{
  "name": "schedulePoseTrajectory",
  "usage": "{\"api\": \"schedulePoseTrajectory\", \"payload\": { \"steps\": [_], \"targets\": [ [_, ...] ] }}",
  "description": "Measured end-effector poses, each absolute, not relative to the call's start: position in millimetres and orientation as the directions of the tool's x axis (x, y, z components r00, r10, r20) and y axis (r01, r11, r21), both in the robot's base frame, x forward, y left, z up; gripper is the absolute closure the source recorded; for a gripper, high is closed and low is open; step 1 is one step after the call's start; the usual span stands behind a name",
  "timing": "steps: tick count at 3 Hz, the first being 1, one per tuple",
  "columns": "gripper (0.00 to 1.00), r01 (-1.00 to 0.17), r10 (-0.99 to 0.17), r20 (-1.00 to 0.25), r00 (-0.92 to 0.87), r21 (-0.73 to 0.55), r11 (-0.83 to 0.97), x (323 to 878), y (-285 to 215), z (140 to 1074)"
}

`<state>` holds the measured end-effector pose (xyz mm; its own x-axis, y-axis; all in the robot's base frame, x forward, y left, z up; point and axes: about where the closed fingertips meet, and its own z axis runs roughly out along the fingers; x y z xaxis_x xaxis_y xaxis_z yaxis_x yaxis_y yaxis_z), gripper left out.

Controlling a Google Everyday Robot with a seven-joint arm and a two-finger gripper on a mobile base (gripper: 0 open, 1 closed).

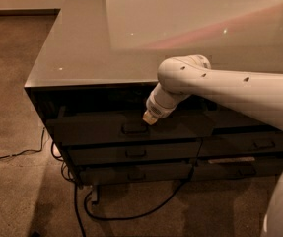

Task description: Open top drawer

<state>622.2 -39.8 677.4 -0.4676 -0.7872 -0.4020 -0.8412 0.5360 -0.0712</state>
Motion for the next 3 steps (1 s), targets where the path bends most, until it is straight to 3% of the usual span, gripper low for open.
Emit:
{"api": "schedulePoseTrajectory", "payload": {
  "steps": [1, 3],
  "targets": [
    [0.82, -0.841, -0.787, -0.402, -0.468, -0.071, 0.536, 622.2, -39.8, 677.4],
    [0.35, -0.841, -0.787, -0.402, -0.468, -0.071, 0.536, 622.1, -39.7, 677.3]
  ]
}}
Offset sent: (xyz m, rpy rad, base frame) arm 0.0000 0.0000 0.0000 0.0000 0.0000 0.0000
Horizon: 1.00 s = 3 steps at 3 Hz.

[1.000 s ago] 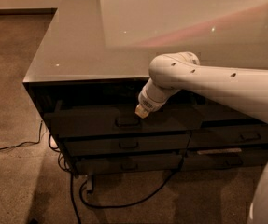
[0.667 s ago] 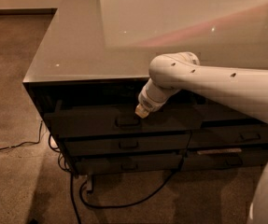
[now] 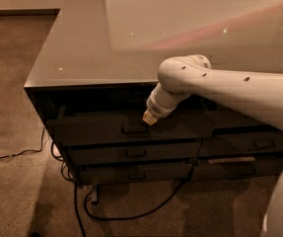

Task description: Open top drawer

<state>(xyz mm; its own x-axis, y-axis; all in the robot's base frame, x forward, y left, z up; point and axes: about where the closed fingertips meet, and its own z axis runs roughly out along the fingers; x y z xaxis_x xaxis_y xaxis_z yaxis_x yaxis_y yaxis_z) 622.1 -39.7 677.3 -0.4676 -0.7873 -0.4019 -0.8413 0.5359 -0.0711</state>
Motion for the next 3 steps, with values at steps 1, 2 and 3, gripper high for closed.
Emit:
{"api": "schedulePoseTrajectory", "payload": {
  "steps": [1, 2, 3],
  "targets": [
    [0.12, -0.844, -0.789, -0.4, -0.466, -0.065, 0.532, 622.5, -37.6, 675.0],
    [0.0, -0.844, -0.788, -0.39, -0.477, -0.047, 0.534, 614.8, -38.6, 666.9],
    [0.0, -0.84, -0.781, -0.369, -0.504, -0.003, 0.543, 591.6, -40.0, 645.7]
  ]
}}
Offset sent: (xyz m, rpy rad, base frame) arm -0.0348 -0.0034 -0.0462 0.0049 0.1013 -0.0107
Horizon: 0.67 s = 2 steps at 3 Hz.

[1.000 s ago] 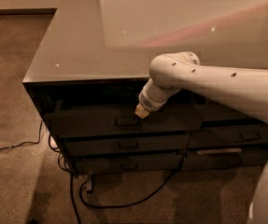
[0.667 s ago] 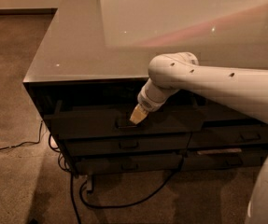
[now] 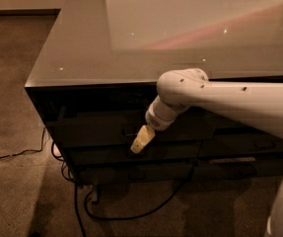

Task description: Open top drawer

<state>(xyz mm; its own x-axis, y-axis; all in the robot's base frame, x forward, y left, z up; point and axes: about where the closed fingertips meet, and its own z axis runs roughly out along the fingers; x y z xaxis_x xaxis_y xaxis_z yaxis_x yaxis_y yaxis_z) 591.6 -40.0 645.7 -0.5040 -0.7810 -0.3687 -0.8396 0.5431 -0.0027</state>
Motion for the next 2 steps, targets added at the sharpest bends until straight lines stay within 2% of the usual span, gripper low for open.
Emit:
{"api": "schedulePoseTrajectory", "payload": {
  "steps": [1, 2],
  "targets": [
    [0.0, -0.838, -0.781, -0.357, -0.513, 0.012, 0.545, 582.1, -40.3, 639.6],
    [0.18, -0.837, -0.784, -0.336, -0.521, 0.024, 0.546, 563.0, -43.1, 630.3]
  ]
}}
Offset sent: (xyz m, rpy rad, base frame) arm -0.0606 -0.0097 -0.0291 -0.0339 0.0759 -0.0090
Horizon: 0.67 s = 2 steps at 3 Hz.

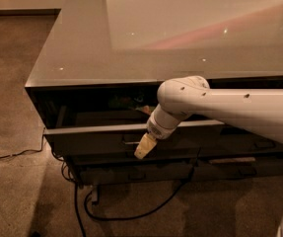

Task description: Open top drawer

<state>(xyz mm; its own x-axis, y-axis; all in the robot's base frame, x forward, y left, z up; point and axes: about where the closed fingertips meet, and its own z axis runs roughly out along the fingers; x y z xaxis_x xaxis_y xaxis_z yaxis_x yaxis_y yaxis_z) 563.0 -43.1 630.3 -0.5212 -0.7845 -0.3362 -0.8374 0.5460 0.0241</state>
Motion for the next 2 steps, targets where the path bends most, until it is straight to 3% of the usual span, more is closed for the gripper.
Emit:
{"api": "schedulePoseTrajectory", "payload": {
  "steps": [1, 2],
  "targets": [
    [0.42, -0.837, -0.784, -0.336, -0.521, 0.024, 0.546, 563.2, -43.0, 634.4],
    [0.73, -0.837, -0.784, -0.336, -0.521, 0.024, 0.546, 563.4, -43.8, 639.3]
  ]
}}
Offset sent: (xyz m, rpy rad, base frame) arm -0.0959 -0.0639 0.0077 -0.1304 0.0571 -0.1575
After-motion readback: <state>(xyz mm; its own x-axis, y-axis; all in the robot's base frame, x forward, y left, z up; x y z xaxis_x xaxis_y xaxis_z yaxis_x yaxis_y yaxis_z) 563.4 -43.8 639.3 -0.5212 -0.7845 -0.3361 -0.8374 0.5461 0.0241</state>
